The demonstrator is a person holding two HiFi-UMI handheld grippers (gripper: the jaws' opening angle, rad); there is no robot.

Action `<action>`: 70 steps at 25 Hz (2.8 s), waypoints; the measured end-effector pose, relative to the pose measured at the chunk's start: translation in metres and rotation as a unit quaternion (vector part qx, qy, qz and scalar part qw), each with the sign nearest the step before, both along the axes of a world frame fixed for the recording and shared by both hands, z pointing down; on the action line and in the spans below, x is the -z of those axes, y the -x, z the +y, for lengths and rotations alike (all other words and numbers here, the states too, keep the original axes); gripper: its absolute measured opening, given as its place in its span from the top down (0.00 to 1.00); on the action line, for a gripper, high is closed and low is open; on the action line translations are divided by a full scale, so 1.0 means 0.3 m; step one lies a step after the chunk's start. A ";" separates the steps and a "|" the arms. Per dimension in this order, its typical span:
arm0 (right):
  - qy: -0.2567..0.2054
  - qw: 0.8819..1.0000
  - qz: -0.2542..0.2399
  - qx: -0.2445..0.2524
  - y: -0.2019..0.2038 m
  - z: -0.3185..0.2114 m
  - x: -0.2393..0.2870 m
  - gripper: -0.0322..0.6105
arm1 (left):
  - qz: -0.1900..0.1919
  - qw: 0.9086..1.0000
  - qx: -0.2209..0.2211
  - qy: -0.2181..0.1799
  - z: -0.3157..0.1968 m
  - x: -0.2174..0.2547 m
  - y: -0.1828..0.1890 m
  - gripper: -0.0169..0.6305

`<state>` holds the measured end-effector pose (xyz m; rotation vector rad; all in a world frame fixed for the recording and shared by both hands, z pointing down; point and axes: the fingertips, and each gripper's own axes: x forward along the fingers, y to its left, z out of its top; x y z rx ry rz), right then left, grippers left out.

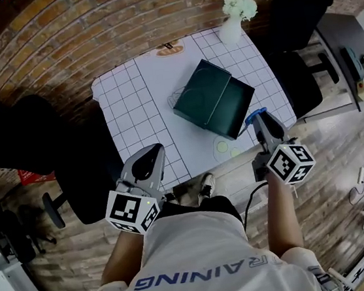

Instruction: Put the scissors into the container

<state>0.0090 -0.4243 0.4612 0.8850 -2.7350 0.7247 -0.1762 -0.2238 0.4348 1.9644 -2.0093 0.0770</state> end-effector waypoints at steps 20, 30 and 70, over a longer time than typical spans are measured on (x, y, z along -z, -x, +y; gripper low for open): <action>0.154 0.951 0.268 0.018 0.189 -0.259 -0.592 0.80 | 0.042 0.996 0.082 0.010 0.096 -0.060 0.149 0.97; 0.205 0.915 0.342 0.056 0.200 -0.295 -0.773 0.80 | 0.040 0.994 0.105 0.007 0.113 -0.049 0.147 0.97; -0.203 0.979 0.002 0.001 -0.018 0.199 0.523 0.93 | -0.002 0.994 -0.029 -0.108 -0.042 0.268 0.035 0.97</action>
